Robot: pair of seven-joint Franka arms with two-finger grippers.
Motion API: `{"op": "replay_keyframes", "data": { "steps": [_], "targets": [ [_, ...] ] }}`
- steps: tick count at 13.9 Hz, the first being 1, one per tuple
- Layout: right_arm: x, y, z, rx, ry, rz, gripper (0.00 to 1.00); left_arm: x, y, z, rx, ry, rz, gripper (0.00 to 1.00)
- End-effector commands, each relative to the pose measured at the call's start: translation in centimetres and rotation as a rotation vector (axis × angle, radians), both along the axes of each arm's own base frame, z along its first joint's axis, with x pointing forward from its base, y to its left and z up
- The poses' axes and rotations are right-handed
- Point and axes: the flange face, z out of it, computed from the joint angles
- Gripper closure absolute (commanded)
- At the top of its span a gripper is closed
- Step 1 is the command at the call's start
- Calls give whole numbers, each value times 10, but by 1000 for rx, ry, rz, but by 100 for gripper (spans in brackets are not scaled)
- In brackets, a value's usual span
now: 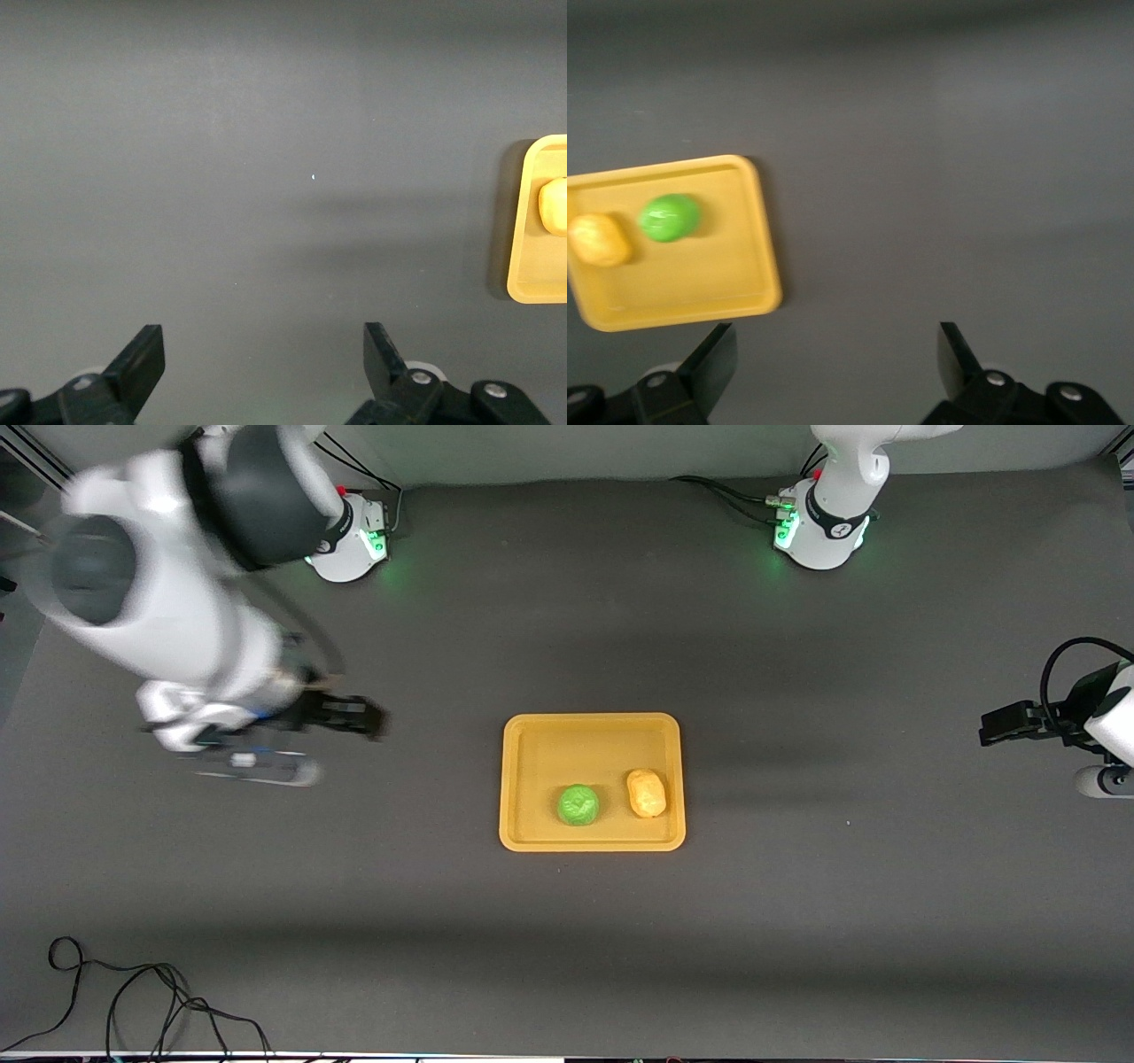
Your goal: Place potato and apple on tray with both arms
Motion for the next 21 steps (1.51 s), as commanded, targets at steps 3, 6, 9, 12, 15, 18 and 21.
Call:
{"op": "replay_keyframes", "data": {
  "steps": [3, 6, 9, 12, 15, 18, 21],
  "targets": [
    [-40, -134, 18, 49, -3, 73, 0, 2, -7, -4, 9, 21, 14, 0],
    [-49, -188, 23, 31, -22, 100, 0, 1, -9, -16, 11, 49, -6, 1],
    [-49, -220, 25, 28, -28, 106, 0, 2, -4, -13, 4, 36, 0, 1],
    [-48, -220, 24, -16, -19, 117, 0, 5, 15, -12, -15, 21, -14, 1],
    [-47, -218, 21, -5, -16, 118, 0, 5, 12, -5, -61, -5, -30, 1],
    [-47, -219, 20, -4, -13, 118, 0, 10, 6, 6, -58, -92, -28, 1],
    [-47, -216, 20, -3, -8, 124, 0, 8, 10, 2, -53, -83, -27, 1]
  ]
}}
